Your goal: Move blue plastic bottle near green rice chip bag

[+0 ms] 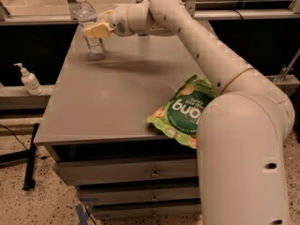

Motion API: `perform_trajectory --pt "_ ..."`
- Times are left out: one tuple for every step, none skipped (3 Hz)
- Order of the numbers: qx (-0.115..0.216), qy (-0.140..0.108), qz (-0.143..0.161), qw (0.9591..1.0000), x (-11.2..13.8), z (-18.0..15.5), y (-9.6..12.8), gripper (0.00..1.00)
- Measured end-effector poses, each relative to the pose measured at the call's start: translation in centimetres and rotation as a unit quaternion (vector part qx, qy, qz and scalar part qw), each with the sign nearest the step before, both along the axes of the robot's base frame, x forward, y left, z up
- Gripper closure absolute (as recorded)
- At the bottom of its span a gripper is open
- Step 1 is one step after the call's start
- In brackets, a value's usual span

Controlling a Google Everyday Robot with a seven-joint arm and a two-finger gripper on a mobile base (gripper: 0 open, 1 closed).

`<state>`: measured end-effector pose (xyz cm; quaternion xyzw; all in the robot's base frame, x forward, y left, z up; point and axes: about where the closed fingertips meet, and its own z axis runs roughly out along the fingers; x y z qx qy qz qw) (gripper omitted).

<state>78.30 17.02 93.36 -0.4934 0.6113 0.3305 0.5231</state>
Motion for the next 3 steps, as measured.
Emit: perform_trajectory --pt "-0.004 0.000 -0.015 0.9999 -2.1 1.3 -3.2 1.00" --pt "-0.014 0.004 -0.062 0.9980 -5.6 3.4 -9.3 1.00" --pt "-0.036 0.024 -0.134 0.9900 -10.4 3.9 -17.4 1.00"
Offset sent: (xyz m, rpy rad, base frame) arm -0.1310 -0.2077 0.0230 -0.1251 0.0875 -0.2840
